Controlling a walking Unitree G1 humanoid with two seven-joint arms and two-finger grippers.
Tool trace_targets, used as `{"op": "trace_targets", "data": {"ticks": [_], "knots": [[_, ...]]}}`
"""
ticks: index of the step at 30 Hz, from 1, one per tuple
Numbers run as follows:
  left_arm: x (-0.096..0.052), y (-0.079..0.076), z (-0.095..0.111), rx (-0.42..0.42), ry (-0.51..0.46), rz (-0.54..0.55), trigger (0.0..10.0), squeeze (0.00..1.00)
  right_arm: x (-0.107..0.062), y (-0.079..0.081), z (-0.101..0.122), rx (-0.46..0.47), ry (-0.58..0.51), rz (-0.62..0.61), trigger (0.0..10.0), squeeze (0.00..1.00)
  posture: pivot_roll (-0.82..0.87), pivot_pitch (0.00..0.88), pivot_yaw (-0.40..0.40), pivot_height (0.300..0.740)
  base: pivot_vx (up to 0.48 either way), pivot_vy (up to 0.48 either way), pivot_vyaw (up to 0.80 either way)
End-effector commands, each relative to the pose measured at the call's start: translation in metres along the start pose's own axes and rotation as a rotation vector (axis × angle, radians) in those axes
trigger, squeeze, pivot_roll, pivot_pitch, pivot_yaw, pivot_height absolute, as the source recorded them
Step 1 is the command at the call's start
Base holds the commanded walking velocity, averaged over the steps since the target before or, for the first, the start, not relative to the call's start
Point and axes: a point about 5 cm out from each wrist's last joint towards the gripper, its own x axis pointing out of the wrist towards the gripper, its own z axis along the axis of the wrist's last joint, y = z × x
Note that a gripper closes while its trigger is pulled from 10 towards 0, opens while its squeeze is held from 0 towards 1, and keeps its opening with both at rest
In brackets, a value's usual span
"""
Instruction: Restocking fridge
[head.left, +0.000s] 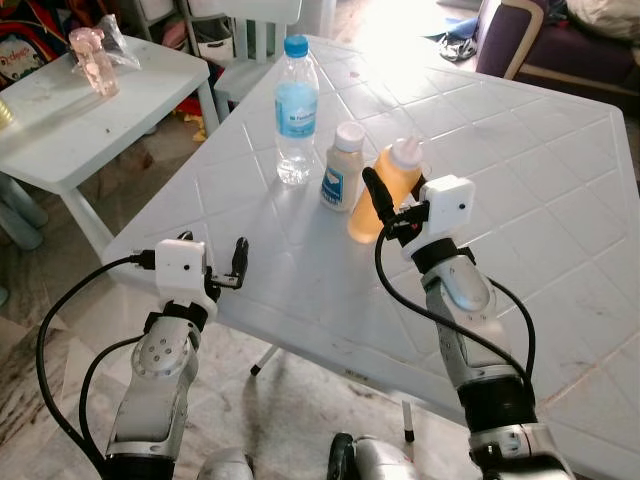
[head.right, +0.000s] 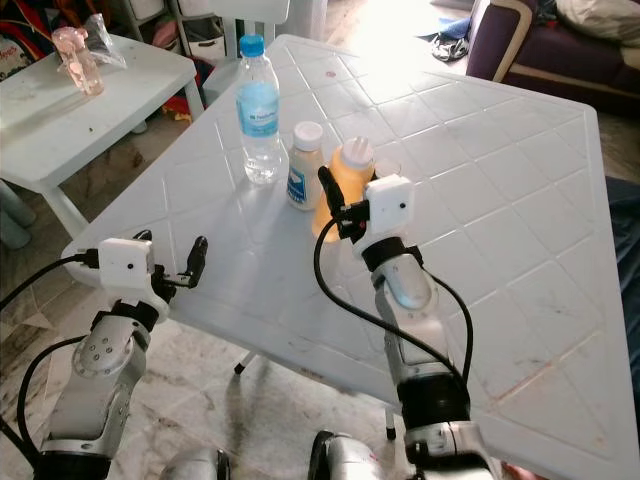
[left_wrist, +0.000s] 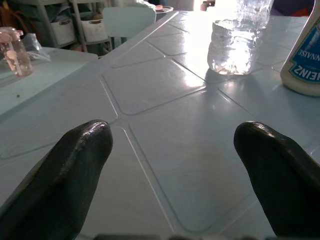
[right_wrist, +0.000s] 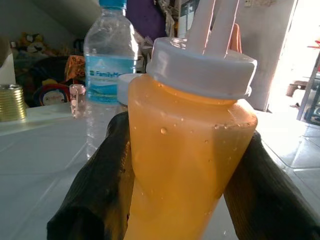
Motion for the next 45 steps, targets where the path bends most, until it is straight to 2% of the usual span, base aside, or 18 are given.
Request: {"op": "trace_targets", "data": {"ticks": [1,3,4,5,6,7,8,19,25,29,30,32,34,38,45], "knots": [[-0.001,0.0,-0.003,0.022,0.025,-0.006,10.0,0.0,-0.01,0.009,-0.018,0.033,0.111,0.003,10.0,0.0,0.12,0.111,-0.034,0.74,0.0,0.0,0.0],[0.0,0.0,-0.003,0.041,0.024,-0.002,10.0,0.0,-0.012,0.011,-0.017,0.049,0.12,-0.004,10.0,0.0,0.12,0.113,-0.034,0.74,0.0,0.0,0.0],[0.0,0.001,-0.003,0.044,0.025,0.0,10.0,0.0,-0.012,0.011,-0.016,0.059,0.117,-0.008,6.5,0.0,0.11,0.113,-0.035,0.74,0.0,0.0,0.0],[0.0,0.001,-0.004,0.043,0.026,0.0,10.0,0.0,-0.012,0.012,-0.015,0.062,0.114,-0.007,6.5,0.0,0.11,0.113,-0.035,0.74,0.0,0.0,0.0],[0.0,0.001,-0.004,0.042,0.026,0.0,10.0,0.0,-0.012,0.012,-0.015,0.065,0.113,-0.006,2.4,0.0,0.11,0.113,-0.032,0.74,0.0,0.0,0.0],[0.0,0.002,-0.004,0.037,0.03,0.005,10.0,0.0,-0.012,0.011,-0.015,0.053,0.116,-0.007,4.2,0.0,0.1,0.11,-0.03,0.74,0.0,0.0,0.0],[0.0,0.002,-0.005,0.037,0.032,0.006,10.0,0.0,-0.013,0.011,-0.015,0.054,0.123,-0.015,10.0,0.0,0.11,0.108,-0.032,0.74,0.0,0.0,0.0],[-0.003,-0.003,-0.009,0.014,0.046,0.029,10.0,0.0,-0.025,0.002,-0.02,0.076,0.196,-0.064,10.0,0.0,0.11,0.082,-0.06,0.74,0.0,0.0,0.0],[-0.005,0.002,-0.011,0.006,0.053,0.056,10.0,0.0,-0.034,0.0,-0.021,0.157,0.213,-0.084,10.0,0.0,0.11,0.075,-0.059,0.74,0.0,0.0,0.0],[-0.003,0.003,-0.011,0.005,0.054,0.062,10.0,0.0,-0.035,-0.004,-0.02,0.155,0.221,-0.119,10.0,0.0,0.1,0.072,-0.056,0.74,0.0,0.0,0.0],[-0.002,0.004,-0.011,0.003,0.054,0.063,10.0,0.0,-0.035,-0.006,-0.019,0.124,0.217,-0.132,10.0,0.0,0.1,0.07,-0.054,0.74,0.0,0.0,0.0],[-0.001,0.004,-0.011,0.004,0.053,0.062,10.0,0.0,-0.034,-0.006,-0.019,0.107,0.216,-0.12,10.0,0.0,0.1,0.07,-0.054,0.74,0.0,0.0,0.0],[0.001,0.003,-0.01,0.006,0.051,0.058,10.0,0.0,-0.036,-0.003,-0.02,0.128,0.227,-0.097,10.0,0.0,0.09,0.068,-0.051,0.74,0.0,0.0,0.0],[0.002,0.003,-0.01,0.006,0.05,0.057,10.0,0.0,-0.039,-0.002,-0.02,0.089,0.233,-0.084,10.0,0.0,0.09,0.066,-0.052,0.74,0.0,0.0,0.0],[0.002,0.002,-0.01,0.003,0.052,0.06,10.0,0.0,-0.045,0.0,-0.02,0.13,0.233,-0.073,10.0,0.0,0.09,0.064,-0.055,0.74,-0.154,0.0,0.0]]}}
